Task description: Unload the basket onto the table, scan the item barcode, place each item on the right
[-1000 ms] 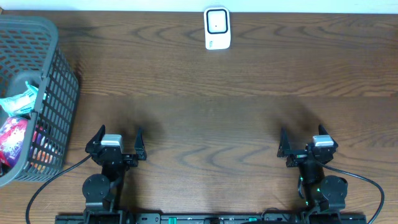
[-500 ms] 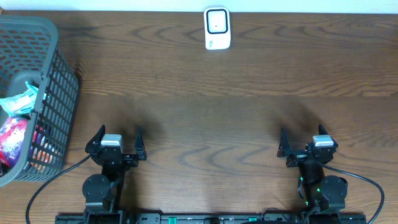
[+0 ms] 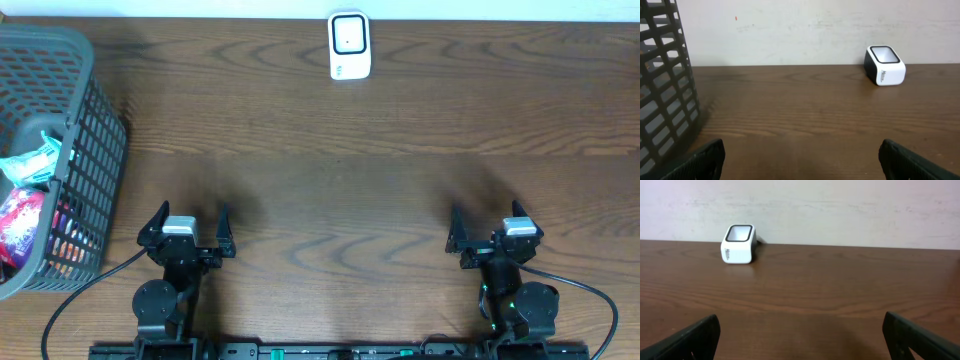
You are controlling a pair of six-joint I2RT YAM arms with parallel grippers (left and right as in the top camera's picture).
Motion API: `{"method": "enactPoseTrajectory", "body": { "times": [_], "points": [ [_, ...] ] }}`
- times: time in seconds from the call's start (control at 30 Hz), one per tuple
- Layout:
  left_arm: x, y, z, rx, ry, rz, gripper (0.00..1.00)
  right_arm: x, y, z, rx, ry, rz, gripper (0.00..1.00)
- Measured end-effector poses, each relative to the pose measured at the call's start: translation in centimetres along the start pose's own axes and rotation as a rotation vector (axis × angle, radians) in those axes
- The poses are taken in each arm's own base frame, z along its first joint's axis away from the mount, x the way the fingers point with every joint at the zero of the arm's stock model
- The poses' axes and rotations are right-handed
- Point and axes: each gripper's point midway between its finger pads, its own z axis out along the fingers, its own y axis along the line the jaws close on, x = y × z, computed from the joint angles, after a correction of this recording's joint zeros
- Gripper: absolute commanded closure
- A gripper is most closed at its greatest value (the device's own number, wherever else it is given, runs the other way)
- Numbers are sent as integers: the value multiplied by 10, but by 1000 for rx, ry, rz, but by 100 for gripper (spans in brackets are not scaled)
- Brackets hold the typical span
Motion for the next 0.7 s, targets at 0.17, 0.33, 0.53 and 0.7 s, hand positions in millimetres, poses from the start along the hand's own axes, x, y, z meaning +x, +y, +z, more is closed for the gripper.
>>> {"method": "enactPoseTrajectory", "body": {
  "times": [0.17, 0.33, 0.53, 0.7],
  "points": [
    [0, 0, 0, 0, 0, 0, 2, 0, 0, 0, 0, 0, 0, 1],
    [-1, -2, 0, 13, -6, -12, 2, 0, 0, 0, 0, 0, 0, 1],
    [-7, -71, -15, 422, 41, -322, 2, 0, 0, 0, 0, 0, 0, 1],
    [-34, -99, -33, 636, 8, -482, 2, 0, 0, 0, 0, 0, 0, 1]
  ]
}}
